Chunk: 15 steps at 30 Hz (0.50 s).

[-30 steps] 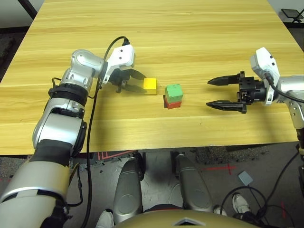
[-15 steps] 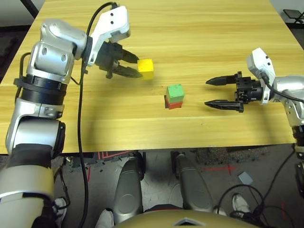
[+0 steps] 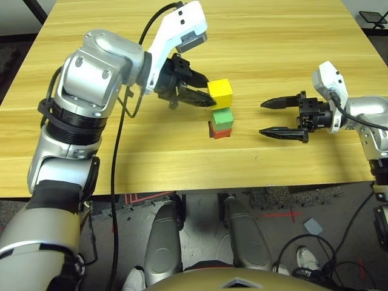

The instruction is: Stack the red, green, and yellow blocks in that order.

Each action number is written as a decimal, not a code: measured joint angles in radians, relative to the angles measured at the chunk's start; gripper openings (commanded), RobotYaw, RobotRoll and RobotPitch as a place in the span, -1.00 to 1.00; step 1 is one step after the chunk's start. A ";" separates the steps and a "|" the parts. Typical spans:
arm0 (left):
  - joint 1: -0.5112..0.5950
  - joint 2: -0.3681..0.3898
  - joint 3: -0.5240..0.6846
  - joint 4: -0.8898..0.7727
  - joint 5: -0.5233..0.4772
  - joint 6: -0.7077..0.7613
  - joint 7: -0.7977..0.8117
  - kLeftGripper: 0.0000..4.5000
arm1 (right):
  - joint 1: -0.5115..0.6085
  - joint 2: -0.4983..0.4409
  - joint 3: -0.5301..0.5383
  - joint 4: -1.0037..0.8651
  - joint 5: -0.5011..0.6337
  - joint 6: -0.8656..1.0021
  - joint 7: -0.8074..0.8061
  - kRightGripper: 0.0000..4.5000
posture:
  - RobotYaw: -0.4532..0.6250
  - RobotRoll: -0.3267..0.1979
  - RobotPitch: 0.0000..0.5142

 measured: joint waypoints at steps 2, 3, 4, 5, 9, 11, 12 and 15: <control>0.008 0.000 -0.004 -0.017 -0.019 0.014 0.019 -0.14 | 0.001 0.000 0.000 0.000 0.000 0.000 0.000 1.00 | 0.02 0.30 -0.02; 0.009 0.000 -0.010 -0.024 -0.023 0.016 0.028 -0.14 | 0.002 0.000 0.000 0.000 0.000 0.000 0.000 1.00 | 0.02 0.30 -0.02; 0.009 0.001 -0.021 -0.029 -0.026 0.016 0.038 -0.14 | 0.003 0.000 0.000 -0.001 0.000 0.001 0.000 1.00 | 0.02 0.31 -0.02; 0.011 0.001 -0.025 -0.032 -0.028 0.016 0.043 -0.14 | 0.003 0.000 0.000 -0.001 0.000 0.001 -0.001 1.00 | 0.01 0.31 -0.01; 0.013 0.007 -0.047 -0.040 -0.035 0.014 0.066 -0.14 | 0.007 0.000 0.000 -0.002 0.001 0.003 -0.002 1.00 | 0.01 0.32 0.00; 0.013 0.010 -0.062 -0.040 -0.036 0.007 0.075 -0.14 | 0.008 0.000 0.000 -0.003 0.001 0.003 -0.004 1.00 | 0.01 0.33 0.00; 0.014 0.011 -0.064 -0.040 -0.036 0.003 0.079 -0.14 | 0.009 0.000 0.000 -0.003 0.001 0.003 -0.004 1.00 | 0.01 0.33 0.00; 0.014 0.019 -0.070 -0.043 -0.041 -0.005 0.082 -0.14 | 0.013 0.000 0.000 -0.003 0.001 0.004 -0.008 1.00 | 0.00 0.35 0.01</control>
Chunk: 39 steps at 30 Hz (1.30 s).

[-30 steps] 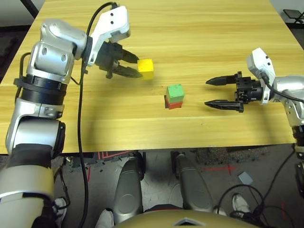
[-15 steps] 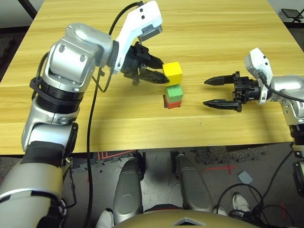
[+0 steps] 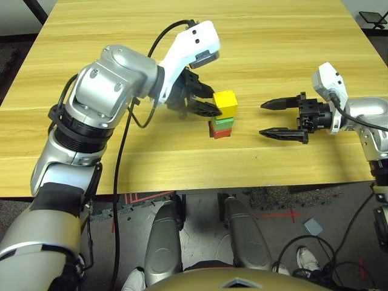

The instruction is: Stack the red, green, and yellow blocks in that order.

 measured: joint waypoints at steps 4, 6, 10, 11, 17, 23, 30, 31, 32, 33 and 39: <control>0.009 0.012 -0.018 -0.015 -0.001 -0.009 0.001 -0.14 | 0.003 0.000 0.000 -0.001 0.000 0.000 -0.002 1.00 | 0.00 0.36 0.01; 0.011 0.016 -0.024 -0.015 -0.001 -0.016 0.002 -0.14 | 0.007 0.000 0.000 -0.002 0.000 0.000 -0.003 1.00 | 0.00 0.37 0.01; 0.011 0.015 -0.028 -0.015 -0.004 -0.022 0.012 -0.14 | 0.018 0.000 -0.001 -0.004 0.001 0.001 -0.008 1.00 | 0.00 0.37 0.01; 0.011 0.014 -0.028 -0.015 -0.007 -0.022 0.016 0.02 | 0.019 0.000 -0.001 -0.004 0.001 0.001 -0.010 1.00 | 0.00 0.37 0.02; 0.009 -0.022 -0.025 -0.012 -0.021 -0.021 0.053 0.91 | 0.020 0.000 -0.002 -0.004 0.001 0.000 -0.014 1.00 | -0.01 0.35 0.02; 0.007 0.091 0.082 -0.055 -0.139 0.079 0.020 0.99 | 0.019 -0.021 -0.027 0.002 0.010 0.005 -0.007 1.00 | -0.02 0.30 -0.02; 0.270 0.347 0.390 -0.092 -0.251 0.202 0.049 0.99 | -0.010 -0.119 -0.182 0.204 0.009 0.002 -0.112 1.00 | -0.02 0.20 -0.03; 0.322 0.344 0.439 -0.071 -0.235 0.186 0.103 0.99 | -0.017 -0.120 -0.208 0.265 -0.003 -0.027 -0.160 1.00 | -0.02 0.18 -0.02; 0.368 0.323 0.489 -0.037 -0.203 0.156 0.174 0.99 | -0.023 -0.122 -0.236 0.331 -0.017 -0.054 -0.212 1.00 | -0.02 0.16 -0.02; 0.402 0.284 0.544 -0.004 -0.173 0.105 0.247 0.99 | -0.031 -0.121 -0.252 0.385 -0.030 -0.078 -0.256 1.00 | -0.02 0.13 -0.02; 0.561 0.020 0.722 0.090 -0.050 -0.261 0.613 0.99 | -0.101 -0.099 -0.334 0.655 -0.060 -0.252 -0.465 1.00 | -0.07 0.04 0.00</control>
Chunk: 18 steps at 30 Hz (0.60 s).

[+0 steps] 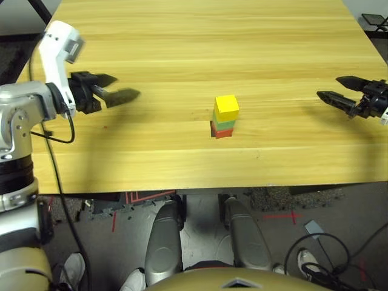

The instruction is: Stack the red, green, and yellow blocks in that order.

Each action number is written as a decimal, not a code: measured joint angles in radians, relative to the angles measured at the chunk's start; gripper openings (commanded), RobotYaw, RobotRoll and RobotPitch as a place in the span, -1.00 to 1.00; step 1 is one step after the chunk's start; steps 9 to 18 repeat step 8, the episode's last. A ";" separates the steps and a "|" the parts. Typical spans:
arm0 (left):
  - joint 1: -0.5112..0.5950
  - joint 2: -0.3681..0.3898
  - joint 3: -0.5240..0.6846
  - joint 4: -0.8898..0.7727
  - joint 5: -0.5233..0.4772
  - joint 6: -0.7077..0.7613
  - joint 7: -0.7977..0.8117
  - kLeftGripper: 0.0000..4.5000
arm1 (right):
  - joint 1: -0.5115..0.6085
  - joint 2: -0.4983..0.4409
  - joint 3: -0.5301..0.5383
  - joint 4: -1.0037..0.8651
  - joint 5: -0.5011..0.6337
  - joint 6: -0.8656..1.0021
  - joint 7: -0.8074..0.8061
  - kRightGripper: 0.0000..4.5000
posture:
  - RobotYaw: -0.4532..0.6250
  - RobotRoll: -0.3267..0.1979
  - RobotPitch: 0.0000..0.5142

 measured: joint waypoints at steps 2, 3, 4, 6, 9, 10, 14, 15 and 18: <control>0.051 -0.065 0.013 0.004 0.017 -0.106 0.057 0.99 | -0.001 0.013 -0.017 0.050 -0.005 -0.044 -0.042 1.00 | -0.07 0.07 -0.03; 0.082 -0.104 0.010 0.002 0.029 -0.166 0.083 0.99 | -0.001 0.023 -0.026 0.076 -0.006 -0.066 -0.068 1.00 | -0.07 0.08 -0.03; 0.108 -0.134 0.002 0.001 0.036 -0.204 0.101 0.99 | -0.001 0.029 -0.032 0.101 -0.008 -0.082 -0.088 1.00 | -0.08 0.09 -0.03; 0.172 -0.197 -0.019 -0.012 0.057 -0.281 0.145 0.99 | 0.003 0.031 -0.040 0.152 -0.013 -0.119 -0.123 1.00 | -0.09 0.08 -0.04; 0.220 -0.241 -0.038 -0.021 0.076 -0.347 0.183 0.99 | 0.007 0.031 -0.051 0.191 -0.019 -0.154 -0.155 1.00 | -0.09 0.08 -0.03; 0.220 -0.241 -0.038 -0.021 0.076 -0.347 0.183 0.99 | 0.007 0.031 -0.051 0.191 -0.019 -0.154 -0.155 1.00 | -0.09 0.08 -0.03; 0.220 -0.241 -0.038 -0.021 0.076 -0.347 0.183 0.99 | 0.007 0.031 -0.051 0.191 -0.019 -0.154 -0.155 1.00 | -0.09 0.08 -0.03; 0.220 -0.241 -0.038 -0.021 0.076 -0.347 0.183 0.99 | 0.007 0.031 -0.051 0.191 -0.019 -0.154 -0.155 1.00 | -0.09 0.08 -0.03; 0.220 -0.241 -0.038 -0.021 0.076 -0.347 0.183 0.99 | 0.007 0.031 -0.051 0.191 -0.019 -0.154 -0.155 1.00 | -0.09 0.08 -0.03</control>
